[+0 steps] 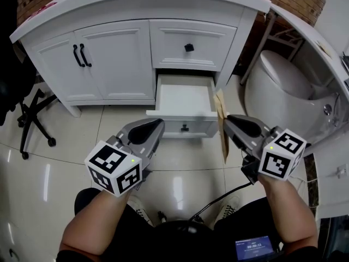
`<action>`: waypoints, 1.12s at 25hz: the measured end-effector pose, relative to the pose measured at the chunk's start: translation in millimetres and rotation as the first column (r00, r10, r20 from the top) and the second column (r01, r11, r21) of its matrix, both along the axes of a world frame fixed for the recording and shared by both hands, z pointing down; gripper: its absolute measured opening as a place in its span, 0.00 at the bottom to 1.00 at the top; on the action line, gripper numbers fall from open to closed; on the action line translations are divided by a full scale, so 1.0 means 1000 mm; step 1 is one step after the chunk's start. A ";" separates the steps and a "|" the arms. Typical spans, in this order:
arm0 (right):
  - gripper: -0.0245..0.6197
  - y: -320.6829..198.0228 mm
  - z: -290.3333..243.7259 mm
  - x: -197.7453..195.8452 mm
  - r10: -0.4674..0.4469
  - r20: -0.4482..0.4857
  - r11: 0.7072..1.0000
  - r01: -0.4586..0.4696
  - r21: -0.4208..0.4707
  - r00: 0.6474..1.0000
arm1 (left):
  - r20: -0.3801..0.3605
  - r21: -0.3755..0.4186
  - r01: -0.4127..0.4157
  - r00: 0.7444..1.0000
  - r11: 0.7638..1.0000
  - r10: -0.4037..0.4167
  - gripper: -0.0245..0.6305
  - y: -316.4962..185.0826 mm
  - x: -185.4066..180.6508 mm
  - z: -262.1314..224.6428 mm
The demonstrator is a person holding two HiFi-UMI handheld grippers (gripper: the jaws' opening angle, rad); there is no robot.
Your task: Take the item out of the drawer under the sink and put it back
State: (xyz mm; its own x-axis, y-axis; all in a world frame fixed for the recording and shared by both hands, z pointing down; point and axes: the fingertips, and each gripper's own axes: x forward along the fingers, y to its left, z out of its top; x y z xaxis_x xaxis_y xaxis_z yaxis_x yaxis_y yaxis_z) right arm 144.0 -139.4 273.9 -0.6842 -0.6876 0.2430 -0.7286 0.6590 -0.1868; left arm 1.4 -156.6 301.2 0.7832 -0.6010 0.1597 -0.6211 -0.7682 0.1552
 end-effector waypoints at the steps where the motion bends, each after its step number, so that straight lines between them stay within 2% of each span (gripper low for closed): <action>1: 0.08 -0.001 -0.001 -0.001 0.000 0.000 1.000 0.000 0.002 1.000 | 0.000 -0.001 0.001 1.000 1.000 -0.001 0.05 0.000 0.000 0.000; 9: 0.08 -0.016 -0.015 -0.005 0.012 -0.034 0.999 -0.011 0.040 0.999 | -0.003 -0.009 0.007 1.000 1.000 -0.007 0.05 -0.003 -0.002 0.002; 16: 0.08 -0.043 -0.023 -0.029 -0.060 -0.162 0.996 0.069 0.053 0.985 | -0.003 -0.016 -0.003 1.000 1.000 0.003 0.05 -0.004 0.000 0.005; 24: 0.08 -0.111 -0.014 -0.049 -0.085 -0.331 0.991 0.114 0.068 0.940 | 0.003 -0.035 -0.021 1.000 0.999 0.021 0.05 -0.005 0.006 0.014; 28: 0.08 -0.154 0.004 -0.053 -0.089 -0.367 0.994 0.104 0.022 0.926 | 0.006 -0.045 -0.025 1.000 0.999 0.026 0.05 -0.009 0.008 0.018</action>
State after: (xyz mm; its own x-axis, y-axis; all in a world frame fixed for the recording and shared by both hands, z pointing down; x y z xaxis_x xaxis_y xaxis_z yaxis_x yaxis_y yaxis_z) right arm 90.7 -293.8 277.4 -0.6167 -0.6374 0.4620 -0.6741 0.7307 0.1083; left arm 9.2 -165.5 319.0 0.7971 -0.5729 0.1910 -0.6024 -0.7763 0.1857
